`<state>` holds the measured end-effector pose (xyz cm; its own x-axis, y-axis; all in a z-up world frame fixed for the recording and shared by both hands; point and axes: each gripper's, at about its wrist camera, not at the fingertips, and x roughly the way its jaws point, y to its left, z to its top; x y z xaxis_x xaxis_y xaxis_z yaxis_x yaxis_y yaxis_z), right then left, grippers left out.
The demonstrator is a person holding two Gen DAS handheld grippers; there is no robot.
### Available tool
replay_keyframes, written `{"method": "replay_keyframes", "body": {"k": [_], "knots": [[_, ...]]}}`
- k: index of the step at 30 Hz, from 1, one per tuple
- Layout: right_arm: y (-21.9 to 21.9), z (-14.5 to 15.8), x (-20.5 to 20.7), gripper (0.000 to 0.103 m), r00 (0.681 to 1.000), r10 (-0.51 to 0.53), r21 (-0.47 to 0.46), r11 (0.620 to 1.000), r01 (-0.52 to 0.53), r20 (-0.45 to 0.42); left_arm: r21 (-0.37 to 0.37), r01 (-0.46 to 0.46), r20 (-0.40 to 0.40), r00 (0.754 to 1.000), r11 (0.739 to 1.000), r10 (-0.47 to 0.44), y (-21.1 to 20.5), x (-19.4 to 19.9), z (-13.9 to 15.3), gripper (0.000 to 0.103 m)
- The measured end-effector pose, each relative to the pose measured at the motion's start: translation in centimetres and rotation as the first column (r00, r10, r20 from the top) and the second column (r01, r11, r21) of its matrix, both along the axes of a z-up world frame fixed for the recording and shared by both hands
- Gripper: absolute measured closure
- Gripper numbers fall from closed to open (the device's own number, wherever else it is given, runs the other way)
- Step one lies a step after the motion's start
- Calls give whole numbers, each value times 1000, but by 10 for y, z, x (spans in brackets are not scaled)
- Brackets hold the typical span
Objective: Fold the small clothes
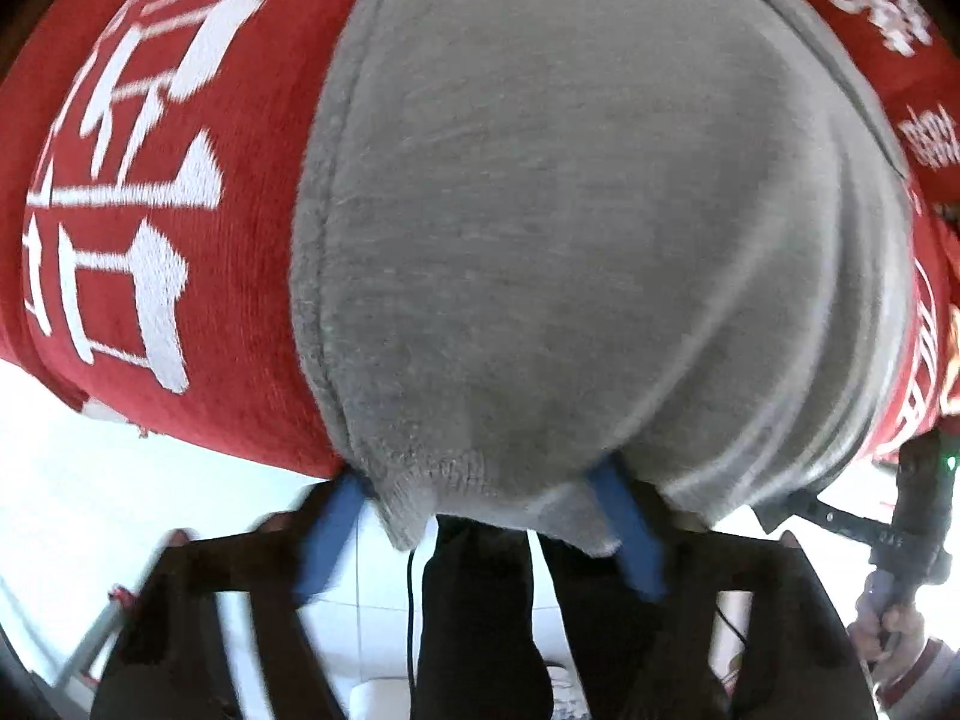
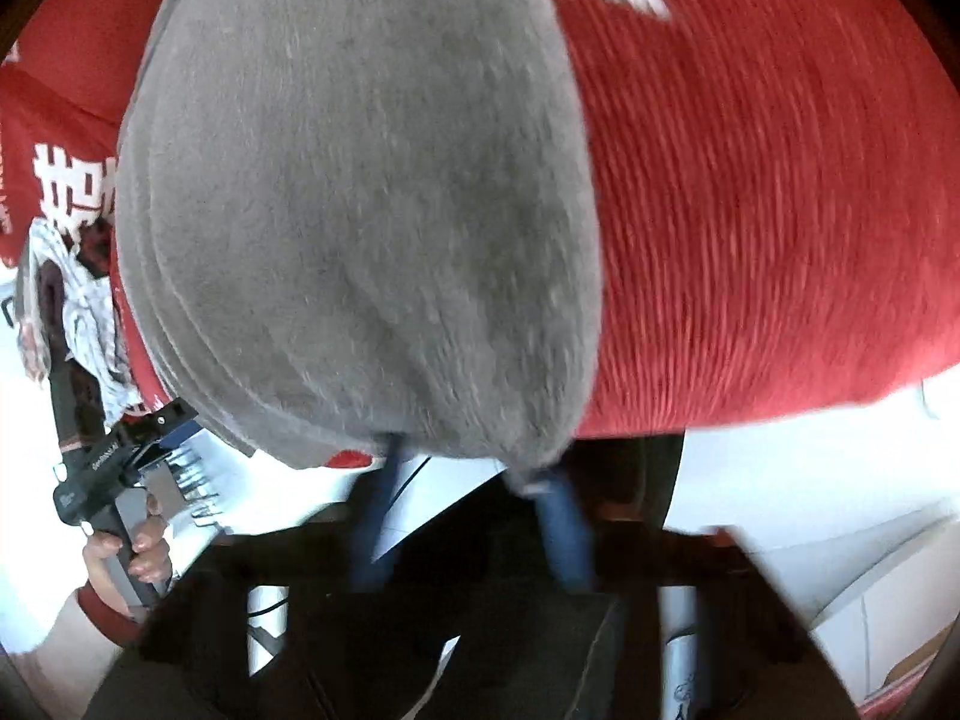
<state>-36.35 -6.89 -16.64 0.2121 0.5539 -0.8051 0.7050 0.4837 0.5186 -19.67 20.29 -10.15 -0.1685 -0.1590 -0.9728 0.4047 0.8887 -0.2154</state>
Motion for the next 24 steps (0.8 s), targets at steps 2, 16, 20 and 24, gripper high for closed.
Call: {"method": "replay_keyframes", "body": {"k": [2, 16, 20, 24], "knots": [[1, 10, -6, 97, 999, -23, 18, 1000, 22, 29, -52, 39, -13, 999, 998, -39, 0, -1, 9, 92], [-75, 120, 47, 98, 878, -270, 134, 963, 236, 395, -290, 45, 157, 988, 956, 1, -34, 104, 112, 92], [-113, 127, 91, 98, 849, -304, 119, 952, 281, 432, -292, 31, 203, 979, 956, 30, -59, 153, 109, 92], [-146, 114, 128, 98, 856, -322, 103, 946, 307, 405, -198, 56, 239, 971, 979, -7, -97, 178, 97, 92]]}}
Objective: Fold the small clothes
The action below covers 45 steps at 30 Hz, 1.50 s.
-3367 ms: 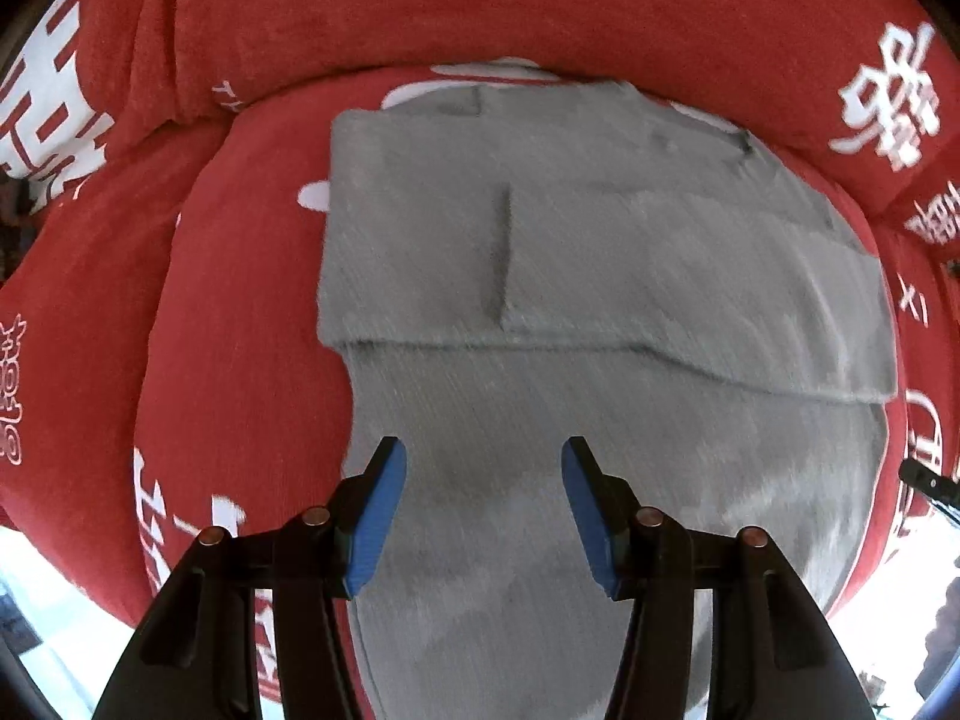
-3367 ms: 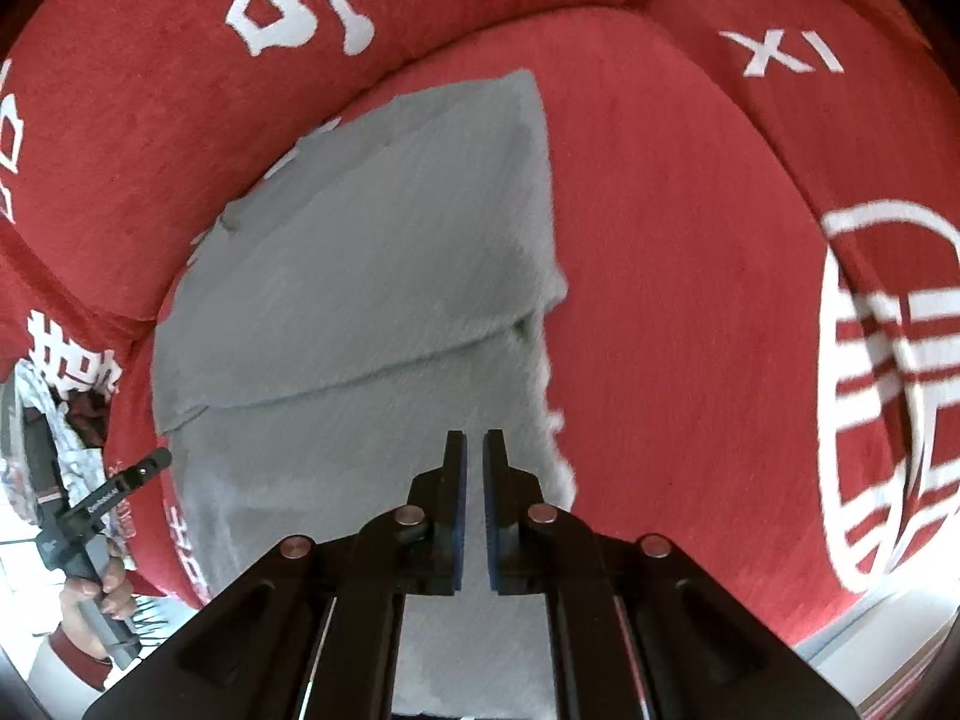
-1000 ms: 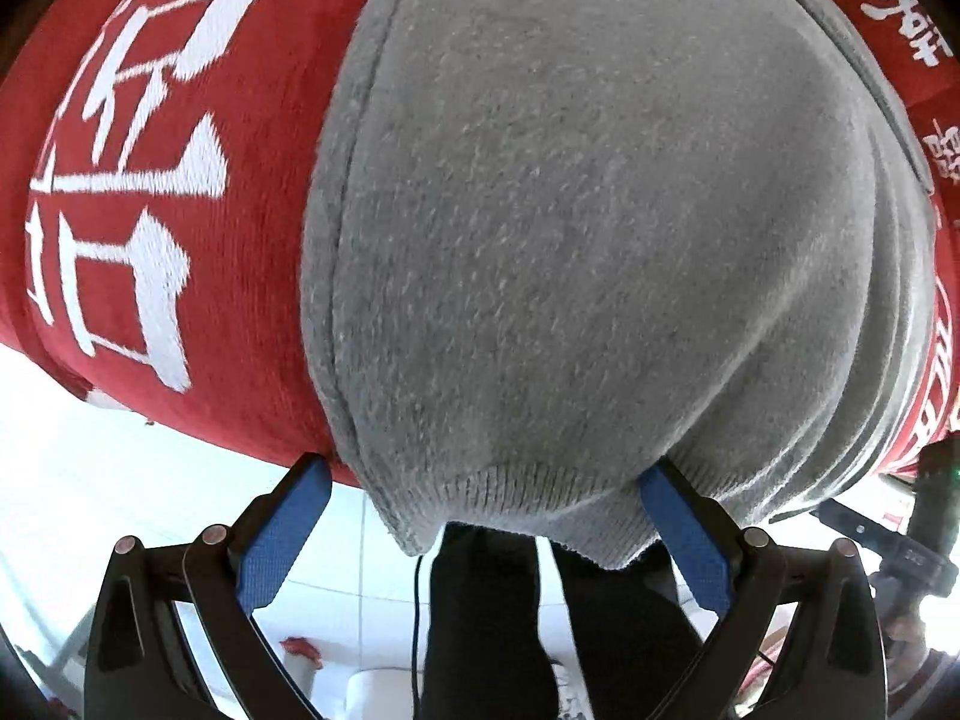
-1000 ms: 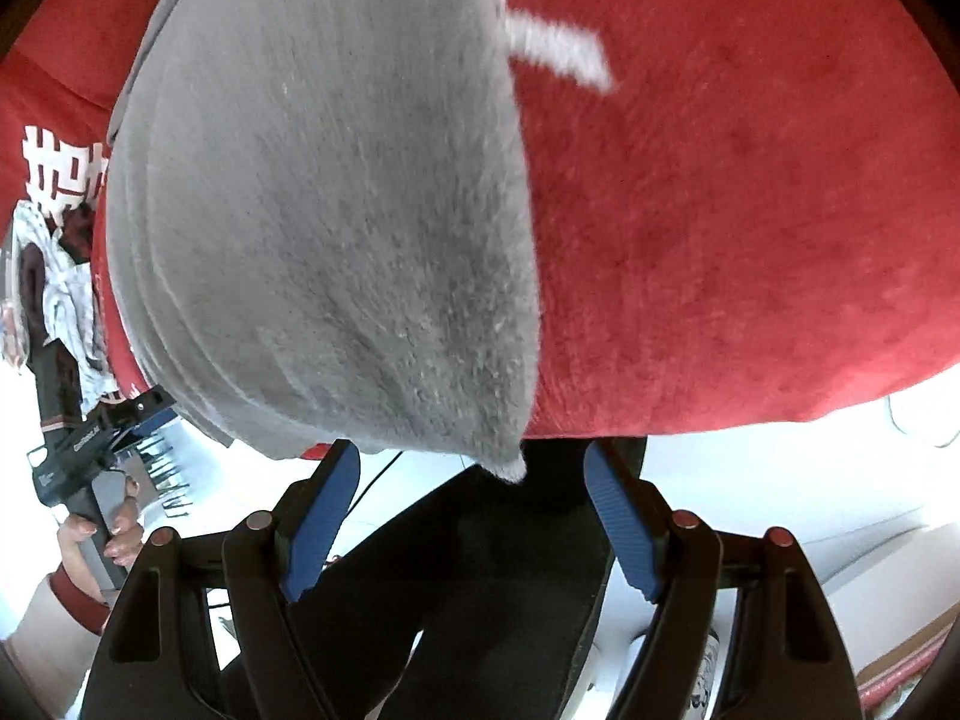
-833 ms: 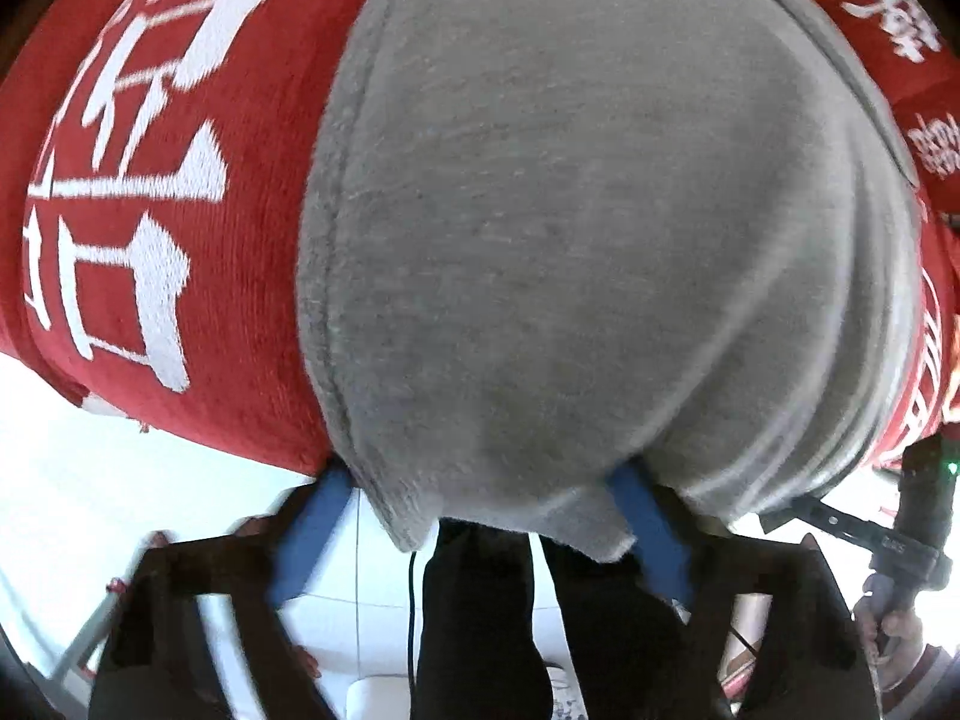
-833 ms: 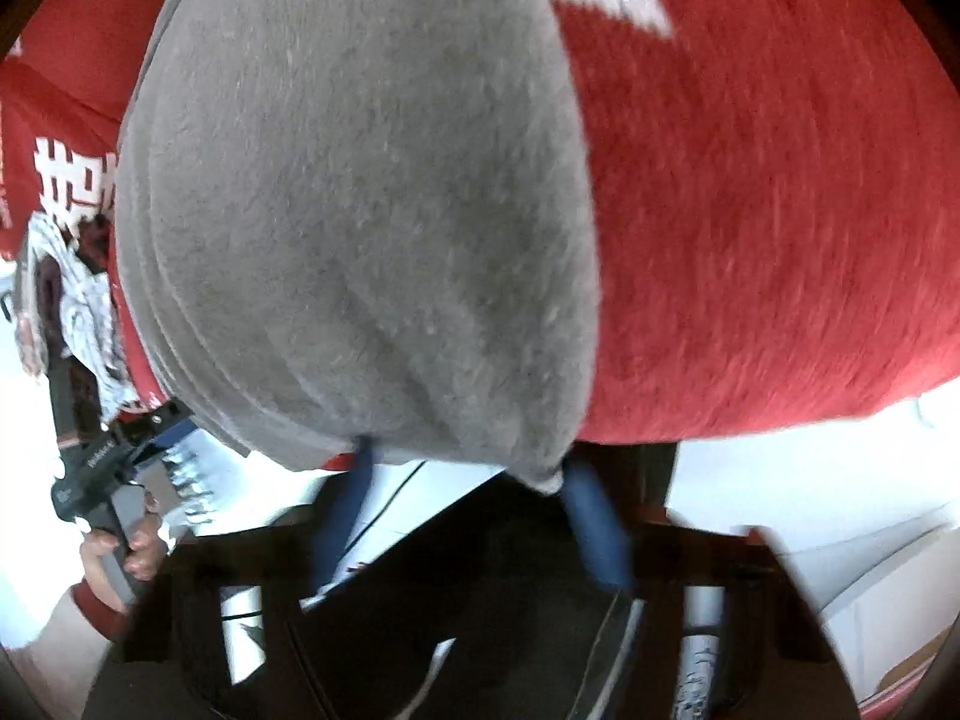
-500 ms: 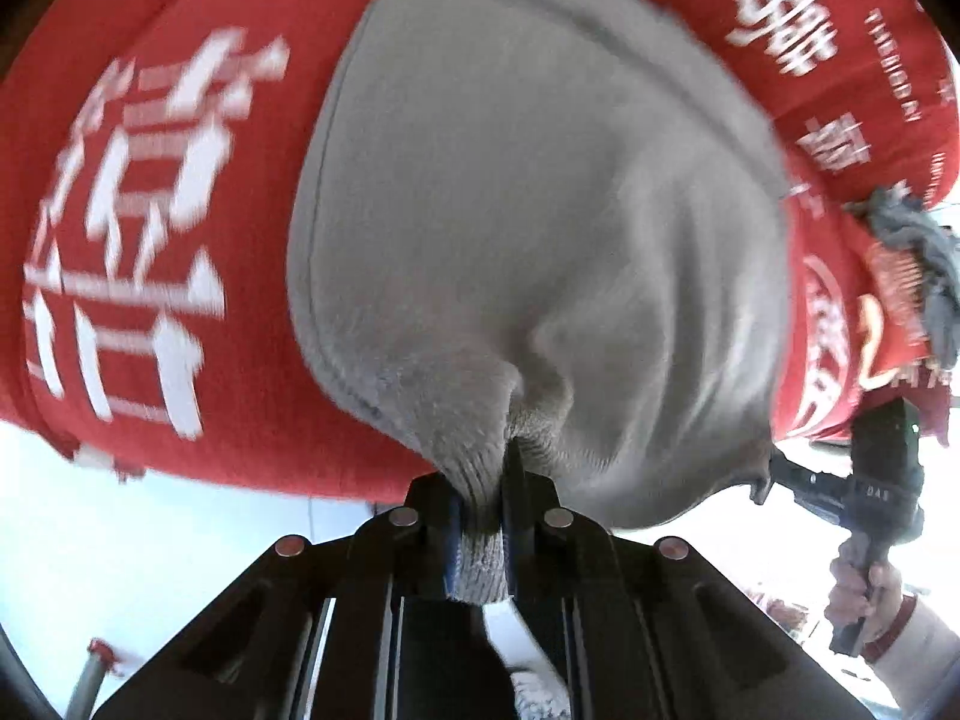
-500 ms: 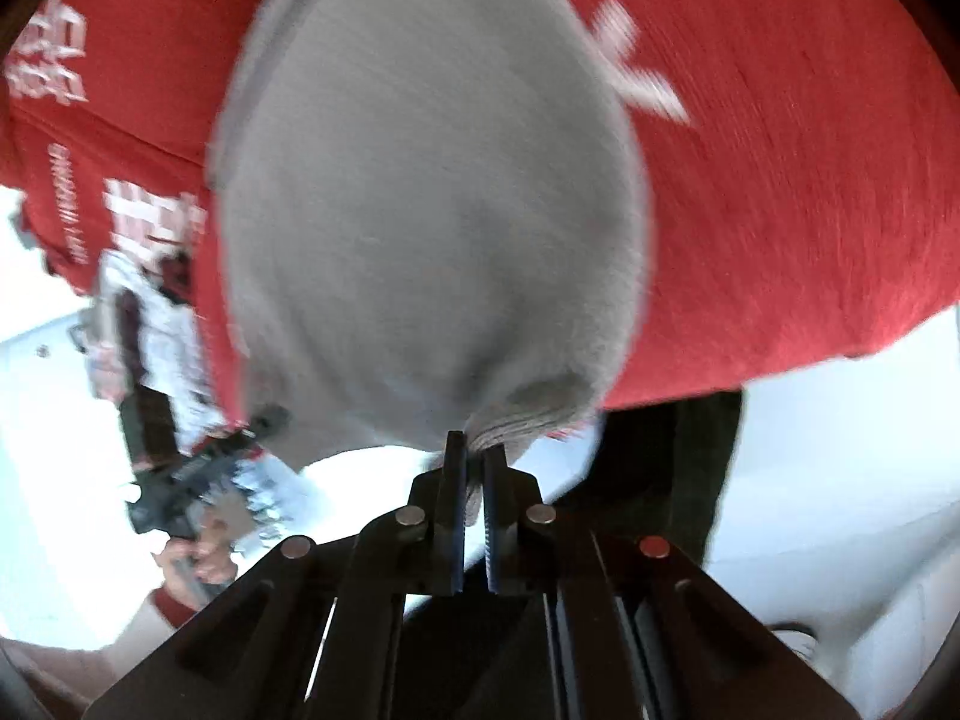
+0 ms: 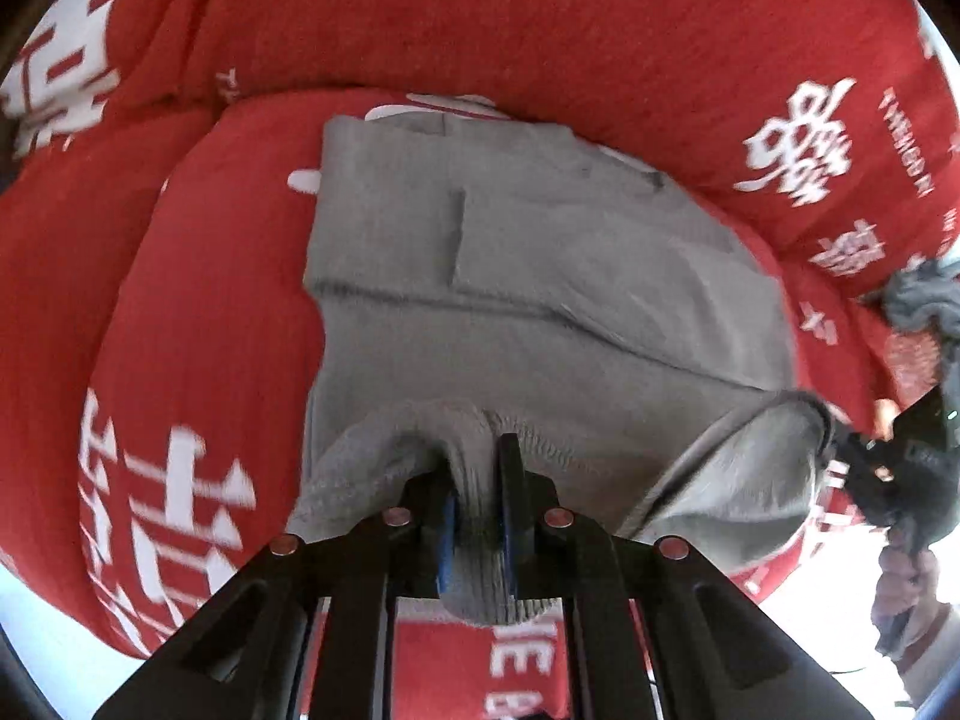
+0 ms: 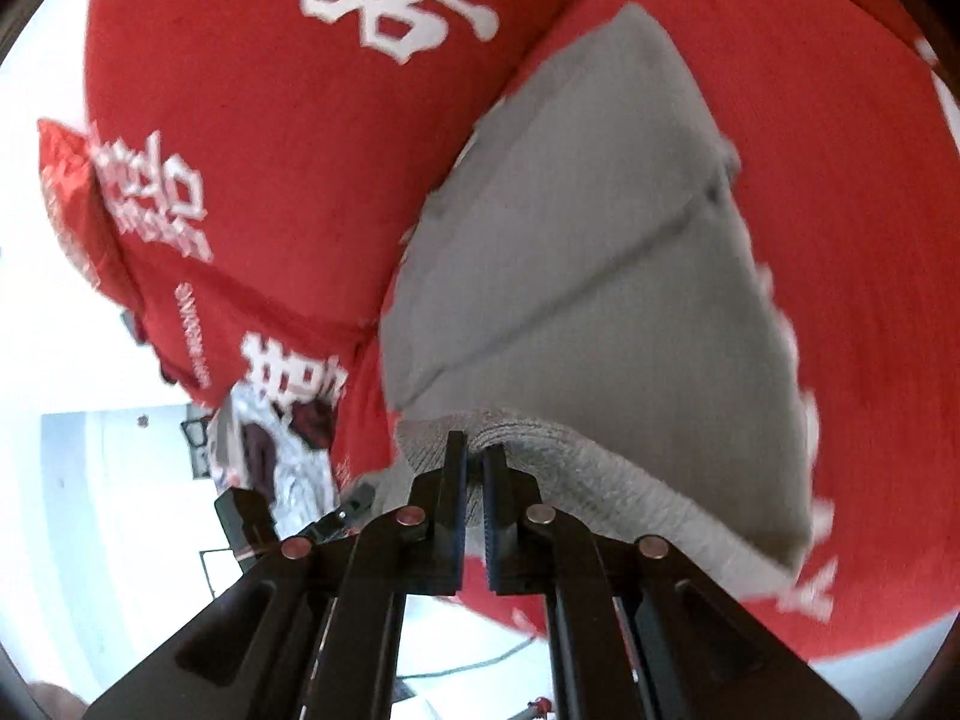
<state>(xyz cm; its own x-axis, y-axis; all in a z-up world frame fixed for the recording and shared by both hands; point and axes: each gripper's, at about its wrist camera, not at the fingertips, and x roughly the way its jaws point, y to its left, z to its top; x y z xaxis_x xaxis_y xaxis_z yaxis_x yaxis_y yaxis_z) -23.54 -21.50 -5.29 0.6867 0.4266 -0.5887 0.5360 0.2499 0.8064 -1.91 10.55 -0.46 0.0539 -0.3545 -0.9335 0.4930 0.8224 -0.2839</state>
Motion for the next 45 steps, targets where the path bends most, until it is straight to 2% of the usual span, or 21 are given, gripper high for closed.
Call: {"method": "replay_keyframes", "body": {"k": [4, 5, 7, 8, 10, 13, 16, 17, 18, 20, 23, 28, 31, 32, 33, 34, 35, 36, 38, 42, 45], "knots": [[-22, -18, 30, 98, 998, -13, 5, 1000, 13, -61, 69, -6, 5, 1000, 998, 5, -12, 23, -7, 91], [-27, -23, 35, 98, 997, -15, 8, 1000, 16, -82, 90, -19, 14, 1000, 996, 18, -13, 28, -7, 88], [-34, -32, 37, 98, 994, -17, 22, 1000, 19, -111, 137, -49, 62, 997, 989, 41, -11, 35, -4, 45], [-38, -35, 39, 98, 992, -15, 26, 1000, 18, -124, 149, -73, 118, 991, 986, 56, -8, 39, 3, 17], [-41, -37, 39, 98, 990, -3, 29, 1000, 7, -140, 144, -74, 163, 985, 987, 50, -6, 41, 12, 15], [-45, -34, 45, 94, 985, 37, 9, 999, -36, -170, 162, -51, 131, 991, 985, 30, -10, 51, 15, 15], [-50, -20, 55, 93, 966, 100, -95, 988, -126, -239, 185, 5, 81, 997, 983, -20, -22, 55, 8, 15], [-51, -12, 60, 87, 957, 130, -146, 974, -172, -260, 193, 30, 63, 997, 981, -43, -27, 54, 4, 15], [-50, -7, 64, 65, 951, 155, -180, 961, -208, -269, 195, 52, 46, 997, 979, -62, -32, 51, 1, 15], [-48, -1, 73, 39, 934, 212, -249, 925, -287, -289, 196, 98, 19, 994, 976, -104, -44, 47, -10, 15], [-42, 0, 83, 39, 902, 270, -317, 869, -380, -338, 210, 173, -8, 984, 962, -176, -62, 40, -27, 15], [-34, -9, 101, 40, 882, 302, -352, 831, -430, -362, 233, 285, 5, 956, 930, -294, -73, 28, -35, 15], [-25, -17, 111, 41, 862, 313, -383, 797, -467, -399, 251, 357, 25, 927, 900, -375, -75, 22, -40, 15], [-22, -22, 114, 41, 854, 312, -392, 786, -478, -416, 275, 383, 33, 913, 882, -407, -78, 20, -45, 15], [-19, -25, 115, 42, 850, 308, -398, 780, -483, -429, 291, 392, 39, 907, 873, -420, -80, 20, -48, 17], [-16, -28, 116, 43, 844, 298, -406, 773, -487, -445, 313, 401, 51, 898, 861, -437, -82, 19, -51, 25], [-11, -29, 117, 50, 835, 279, -430, 754, -496, -473, 317, 410, 53, 893, 855, -448, -84, 18, -53, 67], [-7, -27, 118, 66, 831, 269, -448, 739, -502, -487, 302, 420, 27, 894, 856, -447, -84, 19, -55, 94], [1, -21, 119, 96, 833, 256, -462, 734, -498, -490, 257, 395, 28, 909, 882, -416, -81, 22, -50, 94], [18, 9, 112, 96, 844, 226, -542, 679, -495, -486, 126, 332, 40, 940, 935, -339, -64, 31, -15, 94], [22, 41, 108, 96, 866, 200, -588, 662, -465, -459, 46, 290, 57, 955, 956, -292, -55, 41, 18, 94]]}}
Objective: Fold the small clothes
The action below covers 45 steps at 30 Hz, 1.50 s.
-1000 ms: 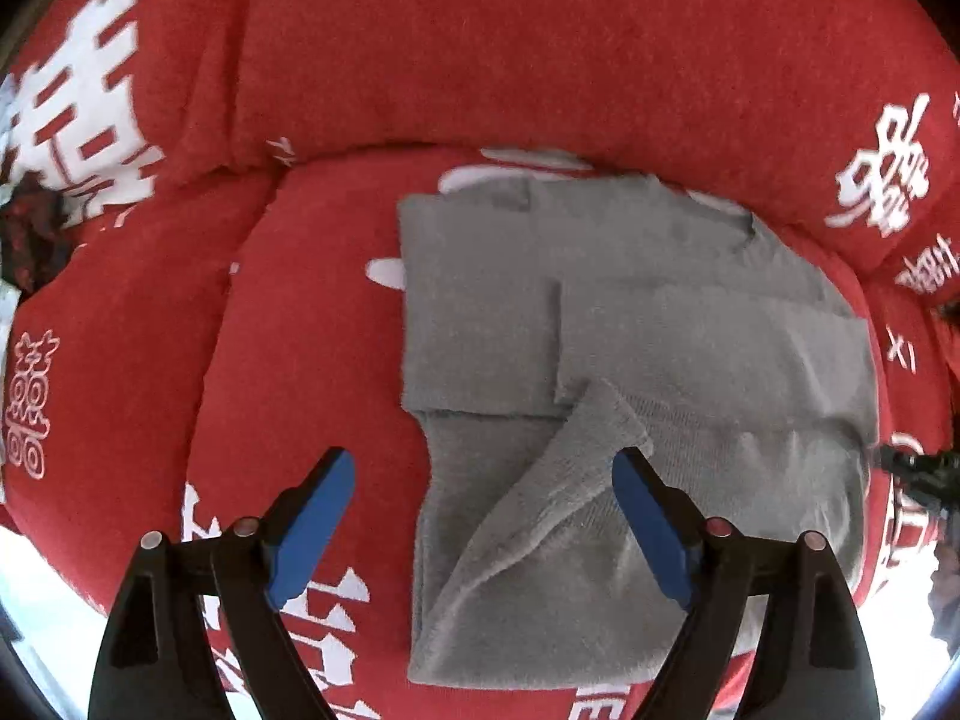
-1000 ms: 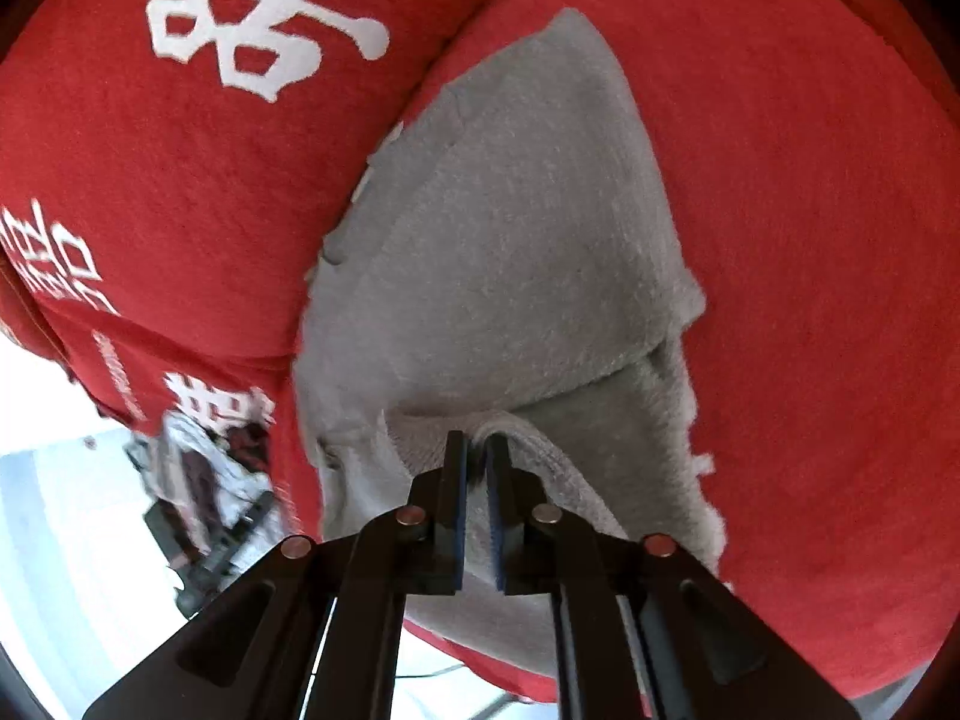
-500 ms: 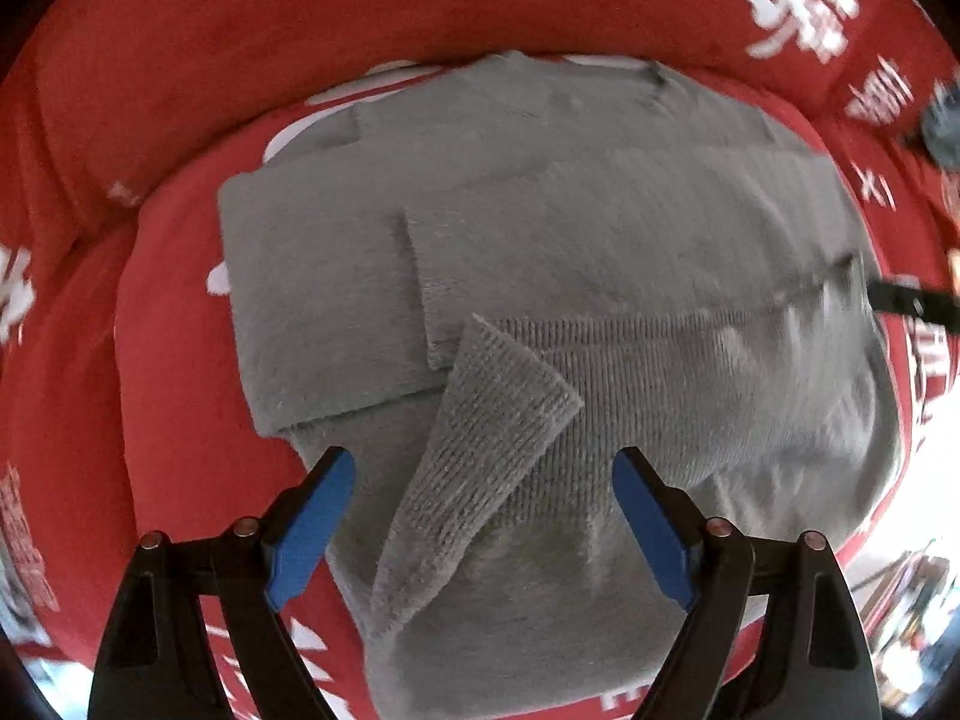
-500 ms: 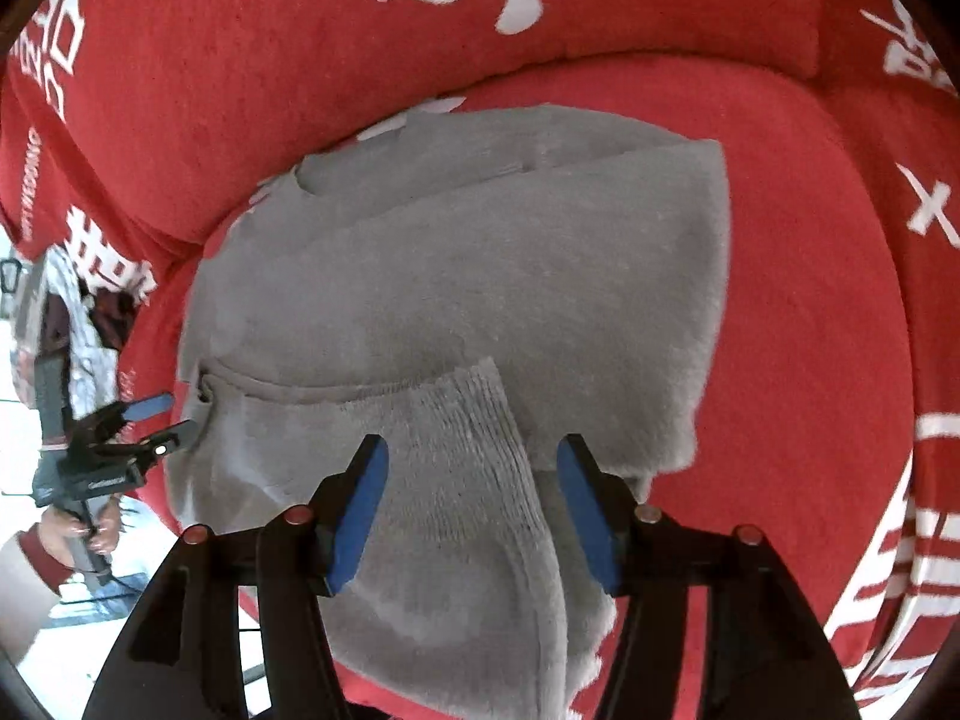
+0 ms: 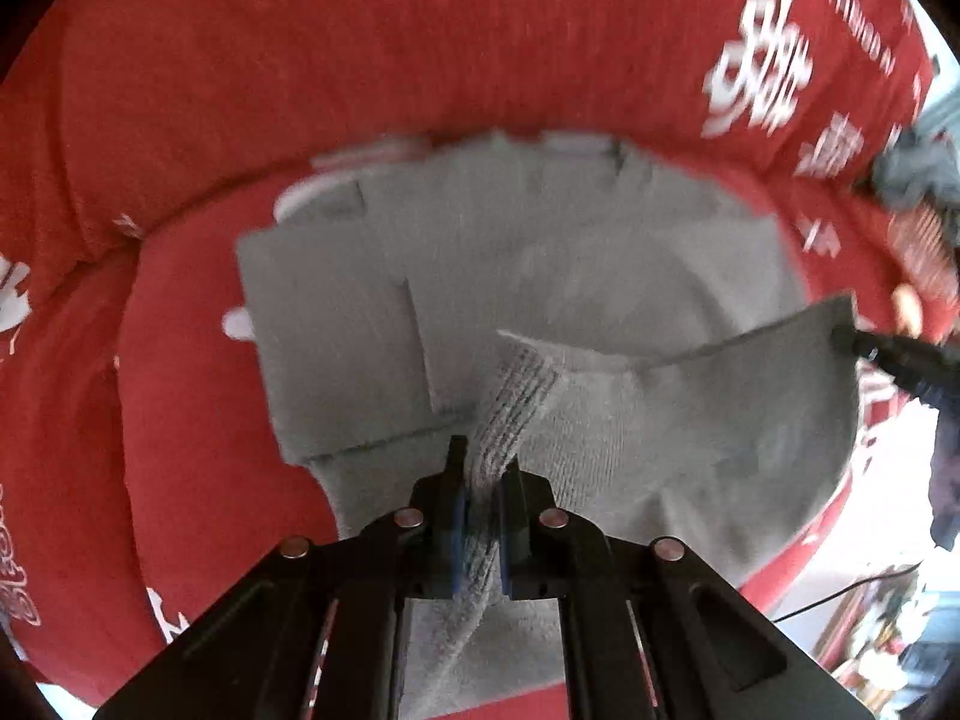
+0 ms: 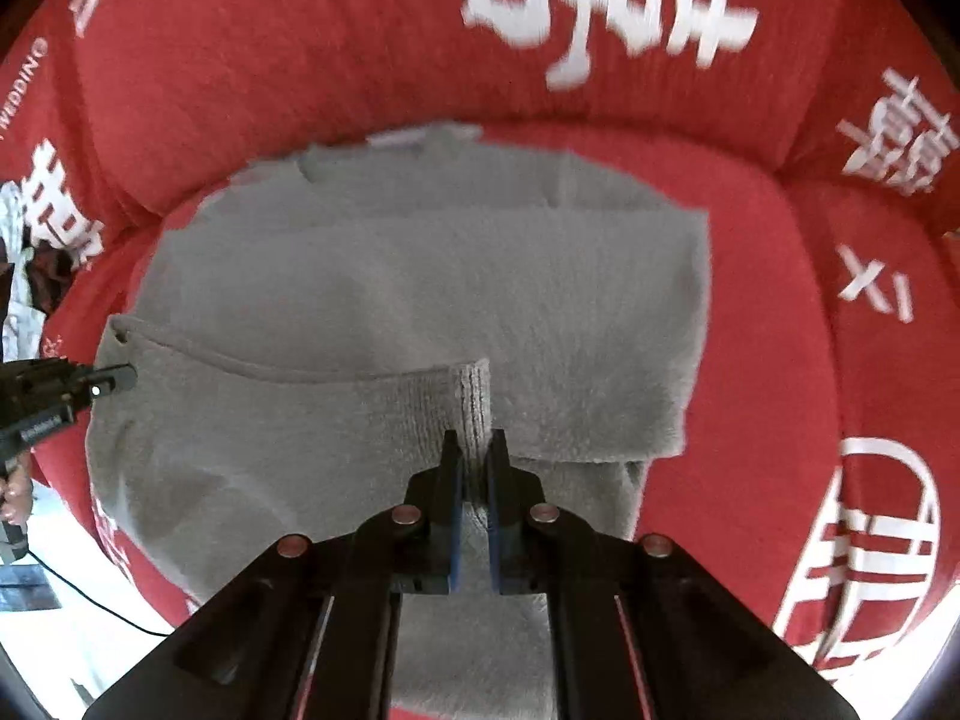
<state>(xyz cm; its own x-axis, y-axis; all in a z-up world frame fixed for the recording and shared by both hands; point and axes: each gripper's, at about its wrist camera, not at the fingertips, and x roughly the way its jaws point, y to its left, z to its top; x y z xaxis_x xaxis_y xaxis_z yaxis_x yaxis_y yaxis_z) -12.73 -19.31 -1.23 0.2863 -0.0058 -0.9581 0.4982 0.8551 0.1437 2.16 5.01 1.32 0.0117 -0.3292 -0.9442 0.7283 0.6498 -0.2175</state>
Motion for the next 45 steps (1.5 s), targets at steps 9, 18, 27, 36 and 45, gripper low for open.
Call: {"method": "replay_keyframes", "body": {"k": [9, 18, 27, 36, 45], "knots": [[-39, 70, 41, 96, 992, 17, -124, 992, -1, 122, -131, -48, 122, 990, 990, 65, -30, 55, 50, 94], [-87, 1, 110, 96, 997, 17, -103, 995, -9, 77, -9, -159, 153, 975, 987, 158, -72, 106, -34, 94], [-110, -81, 123, 96, 998, -67, -41, 997, 67, -16, 141, -267, 222, 947, 953, 232, -78, 125, -89, 52], [-130, -76, 97, 66, 975, -216, -95, 973, 211, -50, 218, -401, 327, 889, 890, 321, -32, 153, -84, 26], [-132, -55, 33, 65, 922, -387, 61, 920, 388, -35, 157, -356, 106, 934, 921, 343, 26, 127, -68, 26]]}}
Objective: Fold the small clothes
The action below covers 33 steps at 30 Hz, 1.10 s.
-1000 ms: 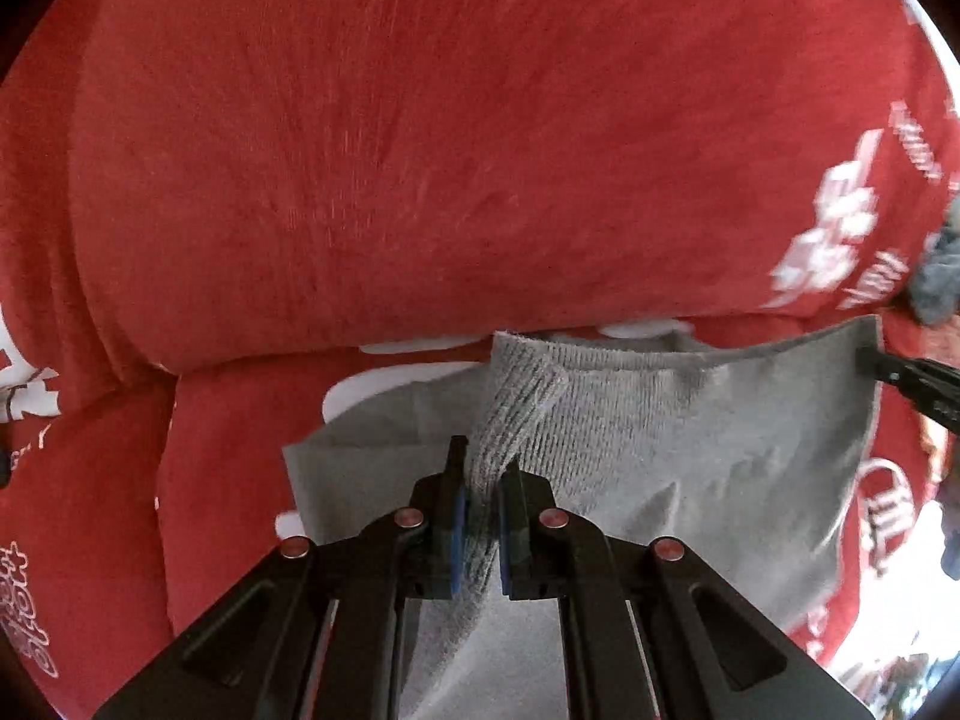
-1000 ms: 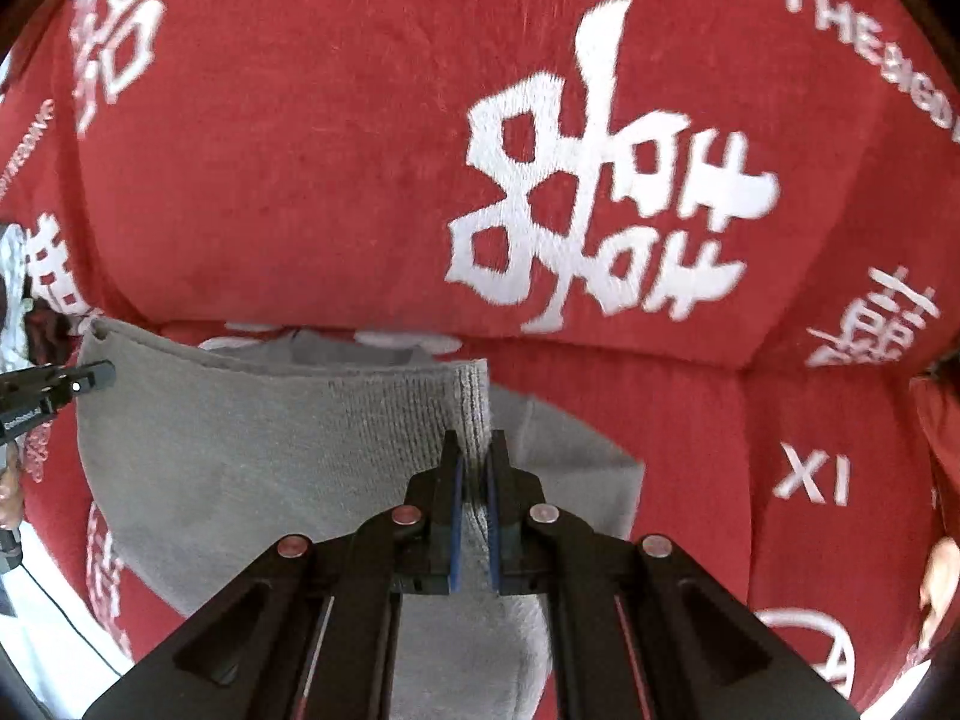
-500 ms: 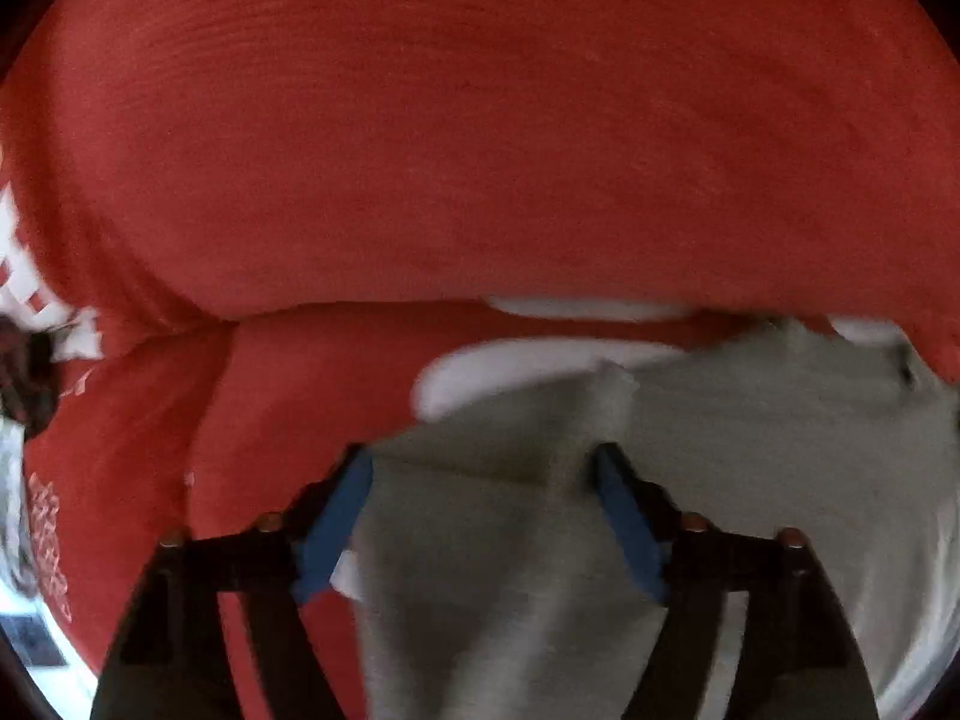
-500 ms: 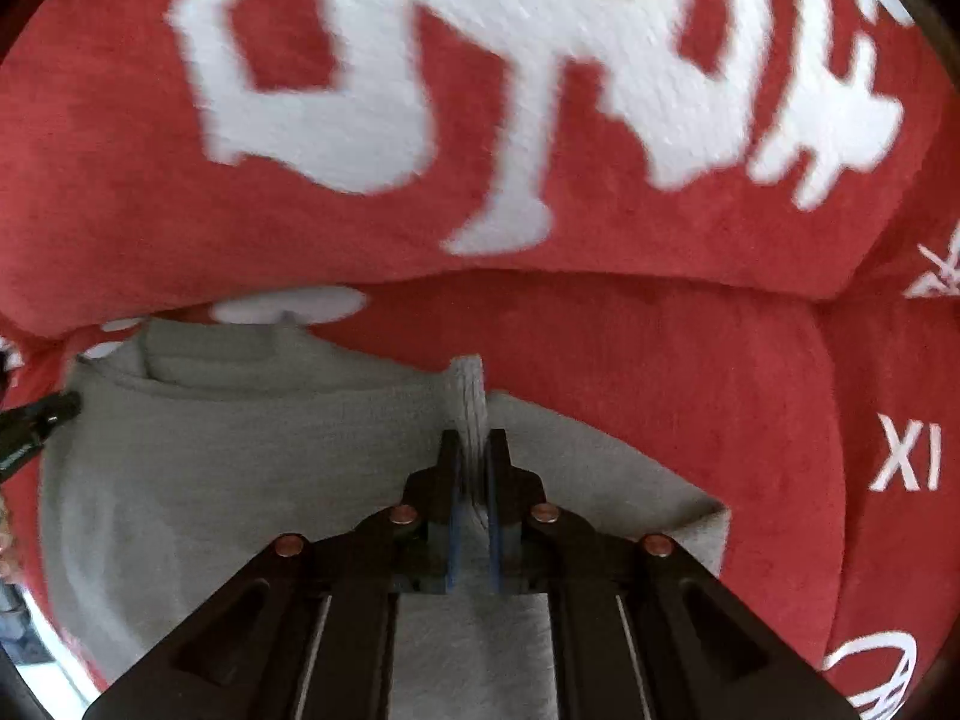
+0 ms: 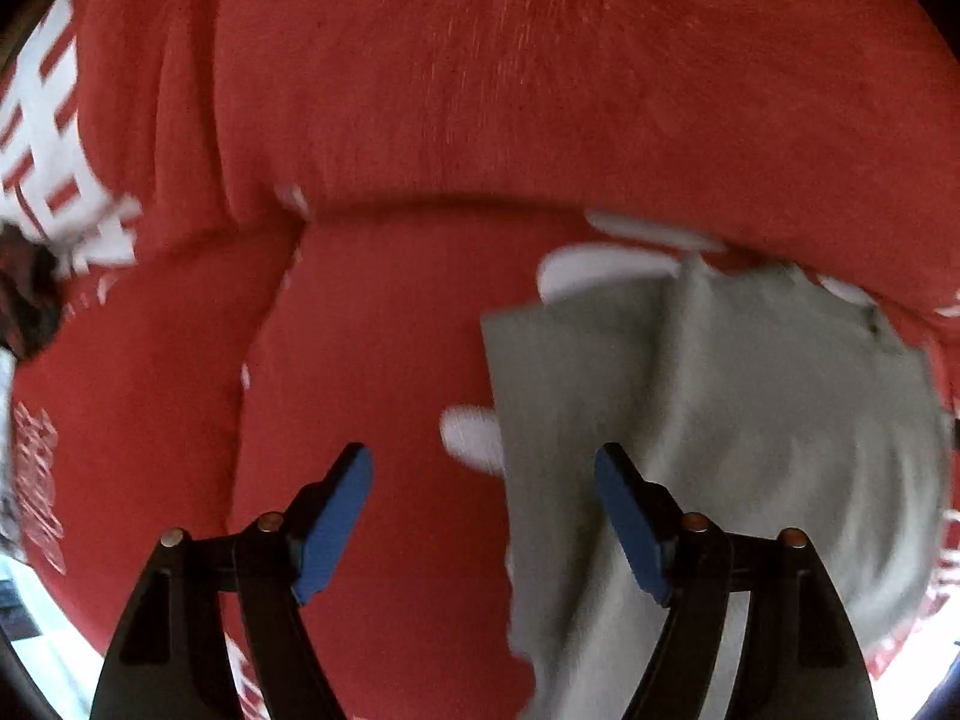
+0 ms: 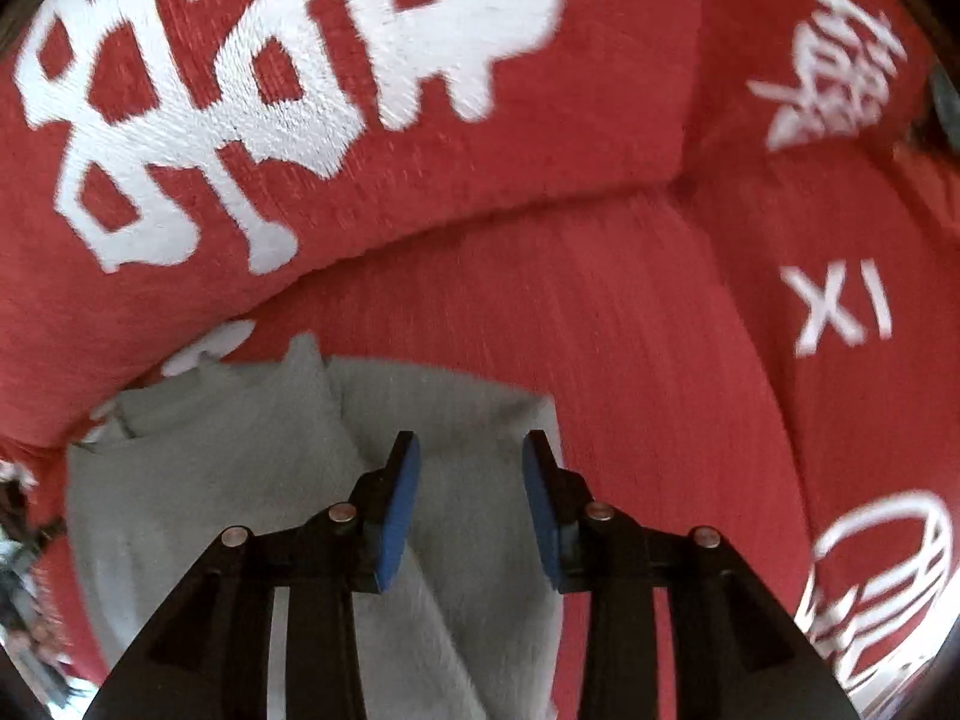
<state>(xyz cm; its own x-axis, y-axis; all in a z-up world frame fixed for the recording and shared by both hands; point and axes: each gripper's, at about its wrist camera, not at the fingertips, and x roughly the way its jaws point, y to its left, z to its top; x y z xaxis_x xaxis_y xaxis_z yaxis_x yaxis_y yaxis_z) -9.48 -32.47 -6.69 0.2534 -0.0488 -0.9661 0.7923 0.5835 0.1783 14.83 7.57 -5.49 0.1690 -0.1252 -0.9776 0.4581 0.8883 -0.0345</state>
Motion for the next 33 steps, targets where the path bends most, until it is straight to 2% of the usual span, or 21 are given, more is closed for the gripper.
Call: {"method": "replay_keyframes", "body": {"k": [4, 5, 9, 12, 14, 17, 19, 21, 22, 24, 25, 26, 30, 33], "knots": [[30, 6, -33, 65, 997, -38, 116, 993, 30, 65, -75, 19, -92, 995, 997, -26, 19, -30, 3, 26], [38, 8, -43, 62, 995, -53, 148, 988, 40, 82, -103, 25, -122, 992, 994, -38, 24, -39, 3, 26], [71, 14, -77, 62, 982, -125, 289, 954, 79, 144, -177, 55, -232, 968, 983, -96, 23, -74, -1, 26], [97, 10, -101, 54, 967, -192, 404, 908, 110, 169, -193, 87, -262, 955, 977, -137, 15, -96, -6, 26], [120, -1, -123, 53, 953, -261, 478, 864, 160, 154, -198, 99, -273, 950, 975, -152, 12, -102, -14, 26], [134, -19, -142, 53, 934, -343, 491, 833, 254, 100, -196, 120, -271, 947, 973, -171, 9, -110, -20, 26], [133, -26, -153, 53, 906, -413, 468, 821, 327, 90, -200, 132, -267, 946, 971, -184, 7, -107, -24, 26], [129, -30, -160, 53, 869, -485, 450, 801, 396, 99, -192, 143, -268, 944, 971, -192, 6, -109, -26, 49], [127, -33, -163, 53, 843, -525, 451, 783, 427, 113, -176, 150, -264, 945, 973, -194, 6, -108, -28, 53], [123, -34, -165, 54, 812, -568, 461, 761, 456, 133, -170, 157, -261, 945, 973, -198, 8, -107, -29, 90], [120, -33, -162, 62, 815, -565, 459, 762, 456, 128, -165, 159, -264, 944, 973, -199, 11, -105, -29, 94], [117, -31, -155, 96, 838, -534, 445, 781, 438, 112, -186, 152, -271, 942, 971, -199, 14, -103, -25, 94], [107, -3, -140, 96, 903, -404, 367, 870, 329, 149, -215, 182, -220, 948, 959, -229, 22, -108, -4, 96], [106, 9, -140, 96, 931, -336, 318, 906, 279, 141, -181, 193, -226, 946, 964, -232, 26, -116, -16, 96]]}}
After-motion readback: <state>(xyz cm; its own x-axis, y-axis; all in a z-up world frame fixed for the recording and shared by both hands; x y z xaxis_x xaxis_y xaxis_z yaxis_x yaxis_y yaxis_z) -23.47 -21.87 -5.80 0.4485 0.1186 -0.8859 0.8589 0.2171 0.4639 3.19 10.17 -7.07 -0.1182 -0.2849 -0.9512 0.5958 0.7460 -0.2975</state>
